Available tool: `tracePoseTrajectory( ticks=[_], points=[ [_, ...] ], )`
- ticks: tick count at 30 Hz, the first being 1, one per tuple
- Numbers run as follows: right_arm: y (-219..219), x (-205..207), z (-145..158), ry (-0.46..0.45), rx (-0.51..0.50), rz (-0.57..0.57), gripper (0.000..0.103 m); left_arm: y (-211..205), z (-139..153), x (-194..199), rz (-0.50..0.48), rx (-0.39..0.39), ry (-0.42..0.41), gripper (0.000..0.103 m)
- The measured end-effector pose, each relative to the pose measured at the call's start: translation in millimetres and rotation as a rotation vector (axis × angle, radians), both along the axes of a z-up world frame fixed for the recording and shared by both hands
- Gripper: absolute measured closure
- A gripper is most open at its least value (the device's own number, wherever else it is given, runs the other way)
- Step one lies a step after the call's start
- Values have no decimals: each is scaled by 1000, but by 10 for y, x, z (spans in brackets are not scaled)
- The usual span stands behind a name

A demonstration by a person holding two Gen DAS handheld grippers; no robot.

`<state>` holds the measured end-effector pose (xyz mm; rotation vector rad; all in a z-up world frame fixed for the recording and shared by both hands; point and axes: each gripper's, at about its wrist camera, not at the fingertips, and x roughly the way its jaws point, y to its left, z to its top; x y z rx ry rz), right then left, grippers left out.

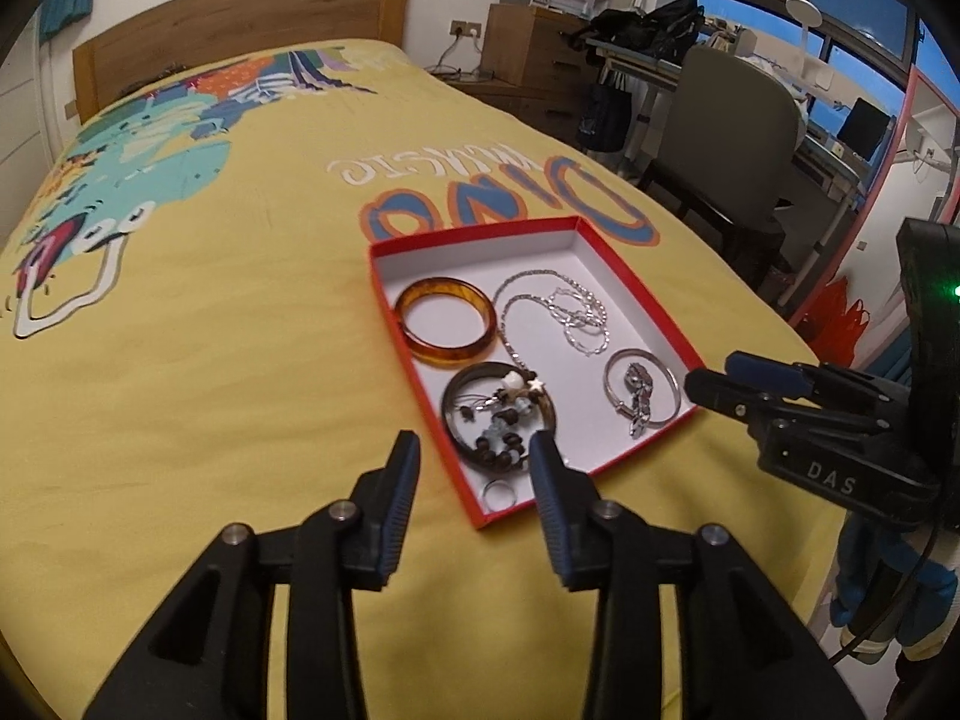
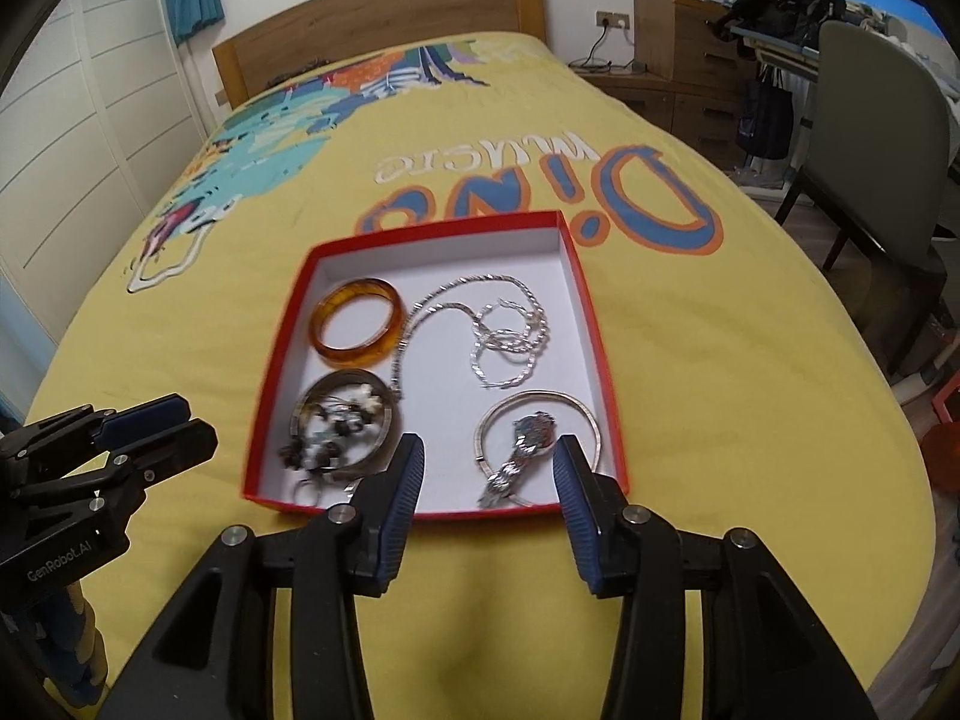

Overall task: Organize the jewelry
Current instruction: 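Open both tools to release and withdraw them from the box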

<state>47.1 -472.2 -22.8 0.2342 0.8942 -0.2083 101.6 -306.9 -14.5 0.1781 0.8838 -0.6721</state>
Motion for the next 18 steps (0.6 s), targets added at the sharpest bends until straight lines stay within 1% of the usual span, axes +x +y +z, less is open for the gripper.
tracePoseTrajectory(
  ticks=[2, 9, 13, 17, 18],
  points=[
    [108, -45, 62, -8, -2, 7, 58, 125, 69, -50, 14, 9, -25, 62],
    [514, -141, 215, -27, -4, 48, 55, 640, 208, -184, 74, 24, -58, 59],
    [777, -172, 307, -38, -6, 73, 50, 991, 241, -247, 121, 42, -62, 57],
    [1021, -200, 372, -47, -4, 103, 47, 1335, 267, -306, 176, 57, -72, 51],
    [1097, -207, 390, -50, -5, 113, 45, 1412, 275, -322, 187, 61, -75, 51]
  ],
)
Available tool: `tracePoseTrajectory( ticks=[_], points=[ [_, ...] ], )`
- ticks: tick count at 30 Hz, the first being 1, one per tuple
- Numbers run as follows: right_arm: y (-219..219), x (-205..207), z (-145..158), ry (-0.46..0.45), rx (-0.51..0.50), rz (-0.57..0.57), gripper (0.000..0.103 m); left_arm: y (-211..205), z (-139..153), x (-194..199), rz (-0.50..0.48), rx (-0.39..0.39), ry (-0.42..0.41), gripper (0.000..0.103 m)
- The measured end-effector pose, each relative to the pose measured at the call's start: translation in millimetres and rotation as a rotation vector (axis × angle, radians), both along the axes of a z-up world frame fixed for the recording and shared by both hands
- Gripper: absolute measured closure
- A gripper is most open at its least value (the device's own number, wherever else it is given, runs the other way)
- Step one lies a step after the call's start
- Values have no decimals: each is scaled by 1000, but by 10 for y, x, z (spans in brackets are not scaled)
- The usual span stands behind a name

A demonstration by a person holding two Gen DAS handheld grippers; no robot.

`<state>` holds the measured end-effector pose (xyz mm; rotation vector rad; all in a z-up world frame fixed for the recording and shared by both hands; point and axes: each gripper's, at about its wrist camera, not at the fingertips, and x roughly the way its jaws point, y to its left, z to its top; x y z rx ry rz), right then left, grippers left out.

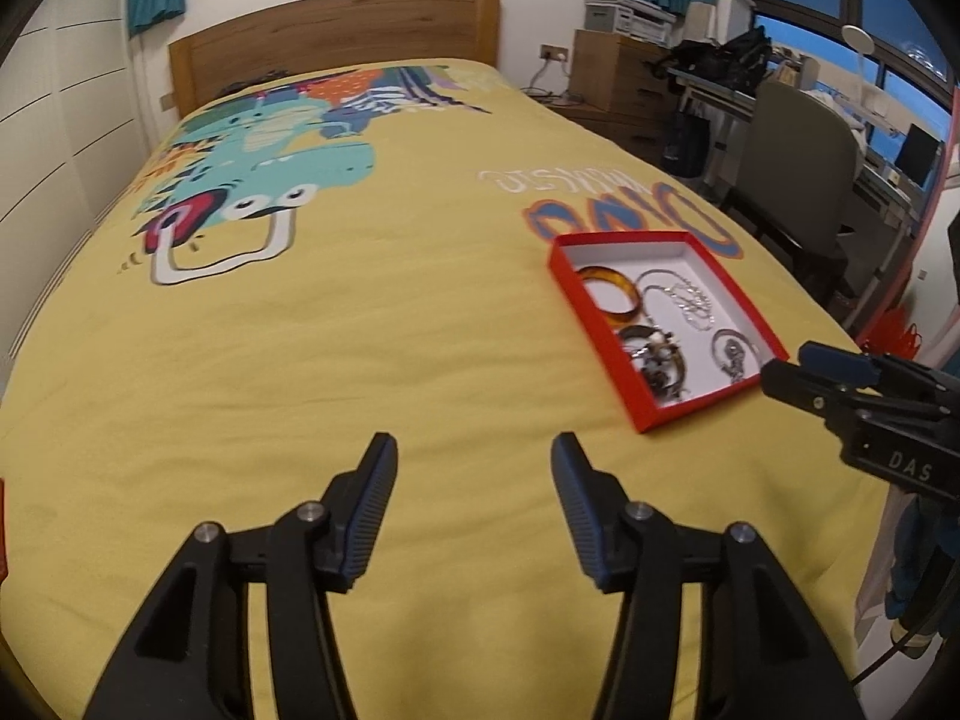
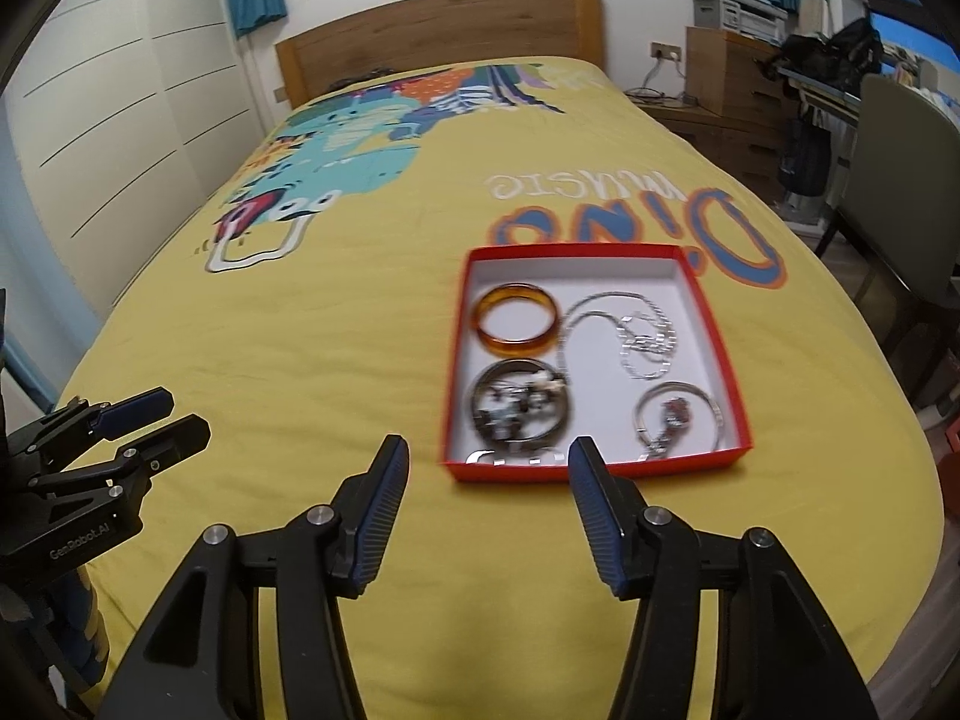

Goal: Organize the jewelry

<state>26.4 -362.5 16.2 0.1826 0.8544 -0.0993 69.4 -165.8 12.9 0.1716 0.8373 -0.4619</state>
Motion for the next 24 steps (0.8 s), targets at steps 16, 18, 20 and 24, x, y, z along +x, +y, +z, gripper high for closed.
tracePoseTrajectory(
  ticks=[16, 18, 20, 24],
  points=[
    [1014, -106, 43, -12, -2, 124, 6, 1193, 40, -239, 189, 62, -42, 31],
    [1105, -115, 39, -13, -6, 132, 2, 1329, 54, -264, 217, 56, -46, 31],
    [1189, -124, 36, -13, -7, 139, 1, 1455, 73, -286, 238, 48, -50, 31],
    [1306, -142, 47, -17, -14, 139, 1, 1632, 101, -340, 272, 47, -60, 31]
  ],
)
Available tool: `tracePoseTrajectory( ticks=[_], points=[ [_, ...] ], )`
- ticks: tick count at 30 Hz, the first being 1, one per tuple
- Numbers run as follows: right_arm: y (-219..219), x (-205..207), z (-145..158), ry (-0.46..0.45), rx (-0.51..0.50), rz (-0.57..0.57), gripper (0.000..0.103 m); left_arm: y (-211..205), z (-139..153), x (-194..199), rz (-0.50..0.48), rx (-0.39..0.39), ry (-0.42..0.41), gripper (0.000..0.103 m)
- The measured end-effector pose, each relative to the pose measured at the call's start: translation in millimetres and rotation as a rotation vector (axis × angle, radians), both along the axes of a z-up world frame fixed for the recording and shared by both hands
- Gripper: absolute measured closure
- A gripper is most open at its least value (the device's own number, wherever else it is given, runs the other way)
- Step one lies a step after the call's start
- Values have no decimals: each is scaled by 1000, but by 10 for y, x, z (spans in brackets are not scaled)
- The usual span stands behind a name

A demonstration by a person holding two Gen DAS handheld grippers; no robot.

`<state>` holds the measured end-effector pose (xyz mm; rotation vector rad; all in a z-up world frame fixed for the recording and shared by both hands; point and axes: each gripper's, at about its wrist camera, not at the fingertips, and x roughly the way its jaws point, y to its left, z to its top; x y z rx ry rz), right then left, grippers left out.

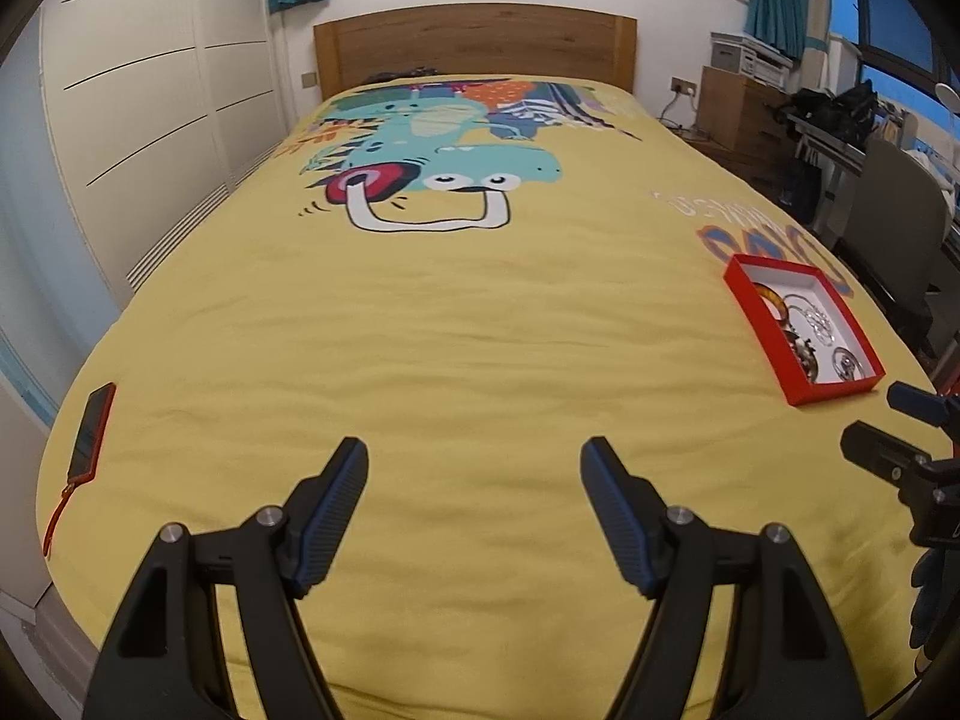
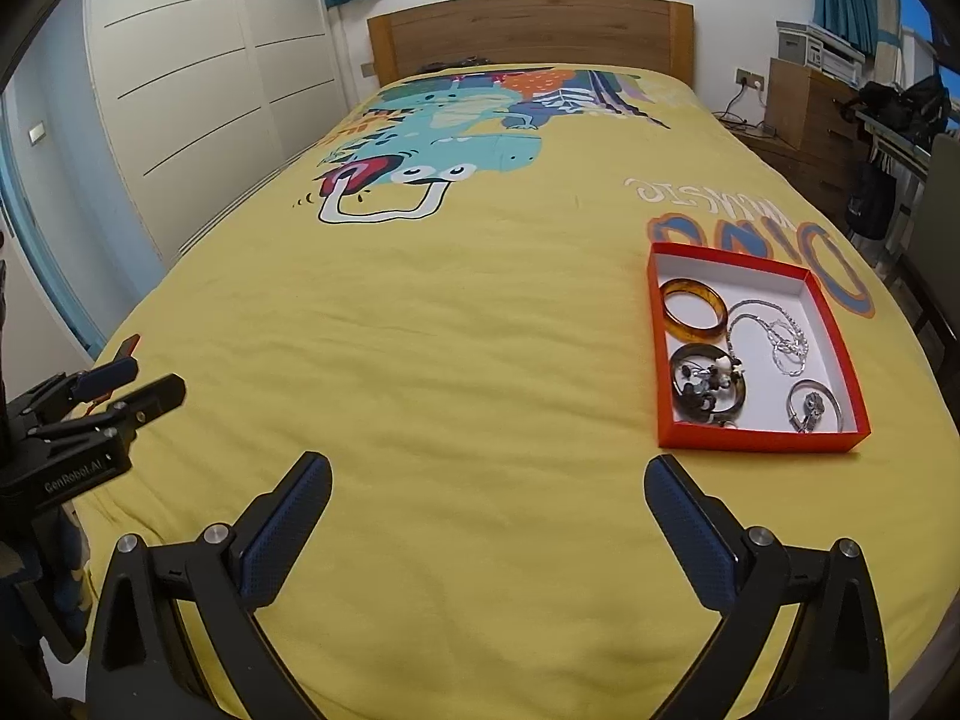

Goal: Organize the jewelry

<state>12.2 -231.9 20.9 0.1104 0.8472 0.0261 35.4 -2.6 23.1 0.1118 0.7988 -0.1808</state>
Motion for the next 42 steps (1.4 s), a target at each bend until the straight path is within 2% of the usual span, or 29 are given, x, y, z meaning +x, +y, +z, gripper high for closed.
tracePoseTrajectory(
  ticks=[9, 17, 23, 32, 36, 42],
  points=[
    [81, -63, 30, -20, -17, -41, 1, 278, -4, -23, 55, 10, -8, 31],
    [75, -108, 20, -34, -36, -71, 1, 327, -43, -50, 89, 29, -26, 31],
    [-1, -179, -8, -44, -43, -97, 1, 215, -93, -74, 108, 52, -37, 31],
    [-235, -401, 15, -41, -72, -130, 1, -85, -236, -145, 76, 49, 2, 31],
    [-371, -552, 94, -52, -101, -146, 1, -252, -211, -210, 61, 51, -11, 31],
    [-558, -674, 140, -70, -88, -193, 1, -304, -160, -329, 63, 75, -29, 31]
  ],
)
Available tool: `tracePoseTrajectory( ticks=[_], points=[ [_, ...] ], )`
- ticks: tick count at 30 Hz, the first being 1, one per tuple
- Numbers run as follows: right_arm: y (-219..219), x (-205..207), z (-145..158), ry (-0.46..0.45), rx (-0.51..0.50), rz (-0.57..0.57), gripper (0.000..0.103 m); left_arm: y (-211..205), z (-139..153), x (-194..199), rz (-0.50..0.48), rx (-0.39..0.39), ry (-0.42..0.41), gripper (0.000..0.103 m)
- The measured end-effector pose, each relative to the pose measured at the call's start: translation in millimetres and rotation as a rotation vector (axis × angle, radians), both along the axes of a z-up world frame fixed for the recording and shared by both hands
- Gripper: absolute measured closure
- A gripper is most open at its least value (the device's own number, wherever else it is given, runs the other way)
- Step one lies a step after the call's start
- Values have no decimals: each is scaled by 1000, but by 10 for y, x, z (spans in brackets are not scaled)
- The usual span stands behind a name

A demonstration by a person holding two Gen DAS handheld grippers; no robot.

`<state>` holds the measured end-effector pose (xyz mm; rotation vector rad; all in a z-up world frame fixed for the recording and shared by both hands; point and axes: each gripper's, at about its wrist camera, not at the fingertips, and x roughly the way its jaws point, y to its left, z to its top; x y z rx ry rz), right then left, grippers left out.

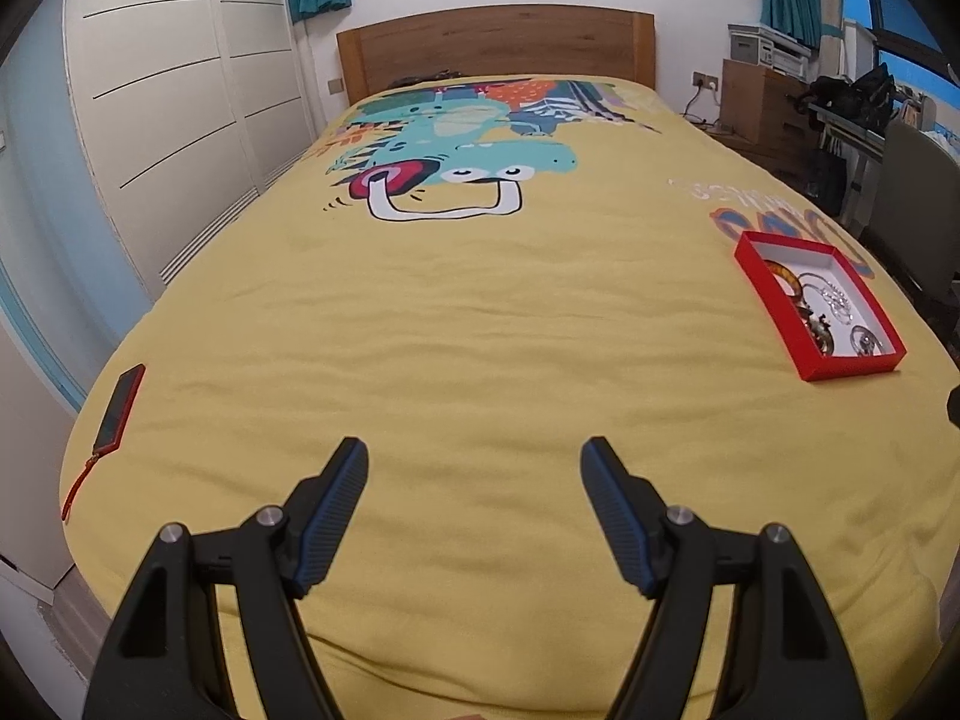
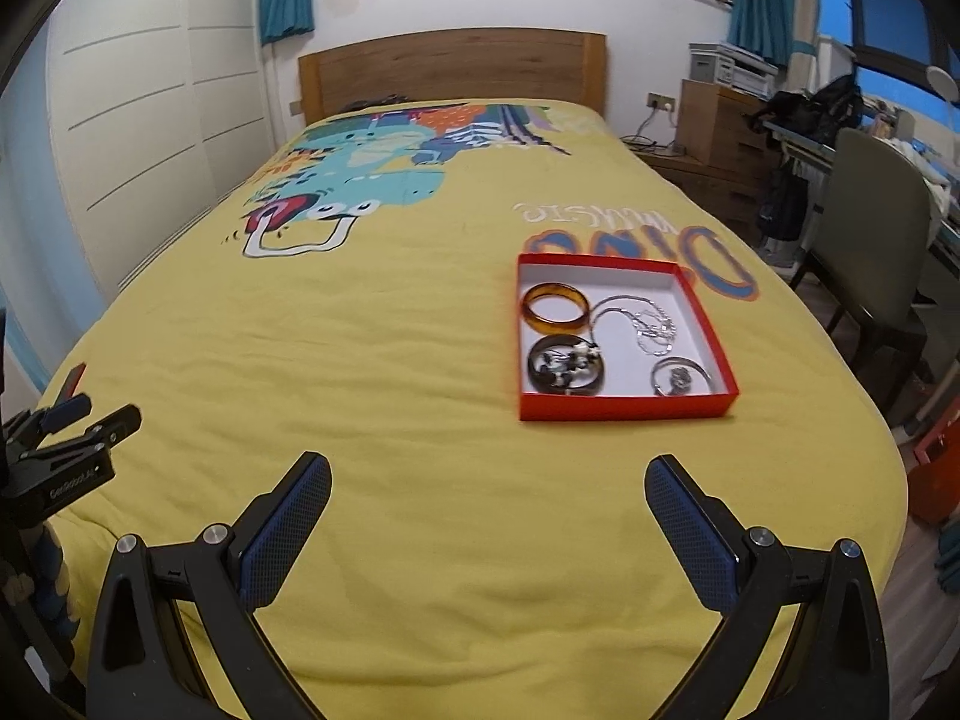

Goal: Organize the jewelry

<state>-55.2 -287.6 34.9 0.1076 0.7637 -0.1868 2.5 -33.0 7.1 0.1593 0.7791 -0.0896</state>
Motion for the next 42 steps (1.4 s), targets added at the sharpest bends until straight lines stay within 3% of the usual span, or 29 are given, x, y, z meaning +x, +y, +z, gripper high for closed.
tracePoseTrajectory(
  ticks=[15, 42],
  points=[
    [90, 184, -203, 4, 28, 13, 1, 71, 109, -61, 63, 99, -60, 31],
    [230, 331, -514, 91, -10, 1, 1, 247, -184, 115, 48, 12, 49, 31]
  ],
)
